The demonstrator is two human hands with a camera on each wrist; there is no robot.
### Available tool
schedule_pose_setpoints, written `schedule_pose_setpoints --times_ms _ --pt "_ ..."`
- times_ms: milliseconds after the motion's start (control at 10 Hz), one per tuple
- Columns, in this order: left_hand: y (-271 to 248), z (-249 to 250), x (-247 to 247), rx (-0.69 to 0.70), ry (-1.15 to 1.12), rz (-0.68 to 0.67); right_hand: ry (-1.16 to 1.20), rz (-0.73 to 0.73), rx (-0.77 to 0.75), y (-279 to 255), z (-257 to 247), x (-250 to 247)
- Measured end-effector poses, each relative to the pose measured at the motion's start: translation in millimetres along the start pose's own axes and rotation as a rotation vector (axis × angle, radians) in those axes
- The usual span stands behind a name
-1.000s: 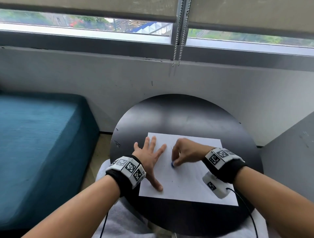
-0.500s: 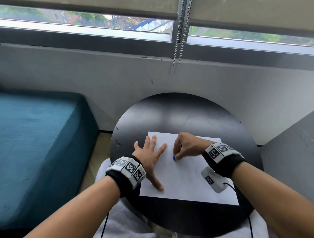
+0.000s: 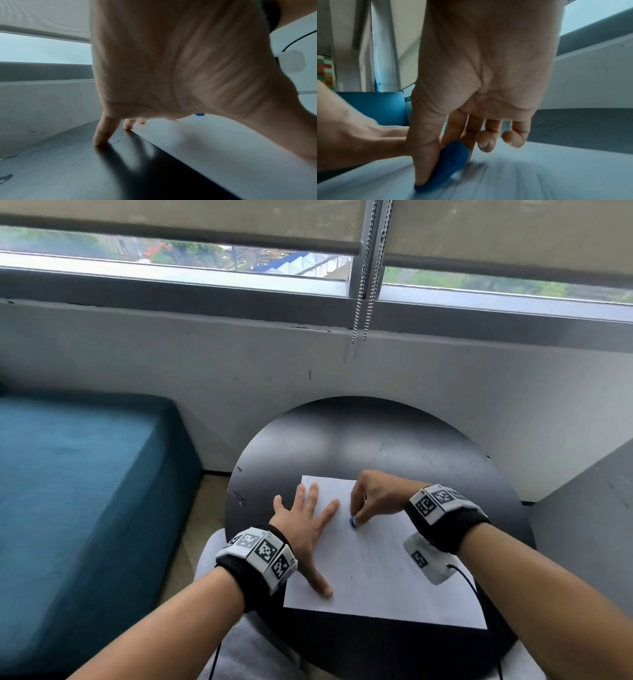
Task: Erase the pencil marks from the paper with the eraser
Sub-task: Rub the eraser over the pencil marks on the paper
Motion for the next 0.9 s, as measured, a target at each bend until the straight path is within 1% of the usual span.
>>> schedule_pose_setpoints --times_ms 100,200,300,400,500,600,700,800,900 --pt "0 -1 -1 0.001 0.011 0.002 -0.001 0.206 -0.033 10 1 -19" --pt "1 0 -1 0.002 0.015 -0.002 0.008 0.207 -0.036 9 2 -16" --pt "0 0 -2 -0.002 0.016 -0.010 -0.048 0.025 -0.009 4 -2 -4" --pt "-1 0 -3 0.002 0.021 -0.006 -0.011 0.151 -0.027 11 1 -15" --pt "1 0 -2 0.003 0.022 0.002 0.038 0.209 -0.022 12 4 -19" --pt "0 -1 -1 0.001 0.018 -0.003 -0.015 -0.007 0.030 9 -1 -7" --pt "0 -1 -2 0.006 0.011 -0.001 0.026 0.134 0.011 17 -1 -19" --pt "0 -1 -2 0.009 0.009 -0.003 0.051 0.170 0.017 16 1 -21" --pt "-1 0 -2 0.005 0.015 -0.001 -0.014 -0.028 0.055 13 -1 -8"
Point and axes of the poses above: each hand's wrist, its own y-axis towards the middle knuckle, its own x-axis out of the palm, z = x × y, the point moved 6 cm from there along y, towards the middle knuckle, and after that the axes turned 4 degrees about y, right-handed, at the moved point
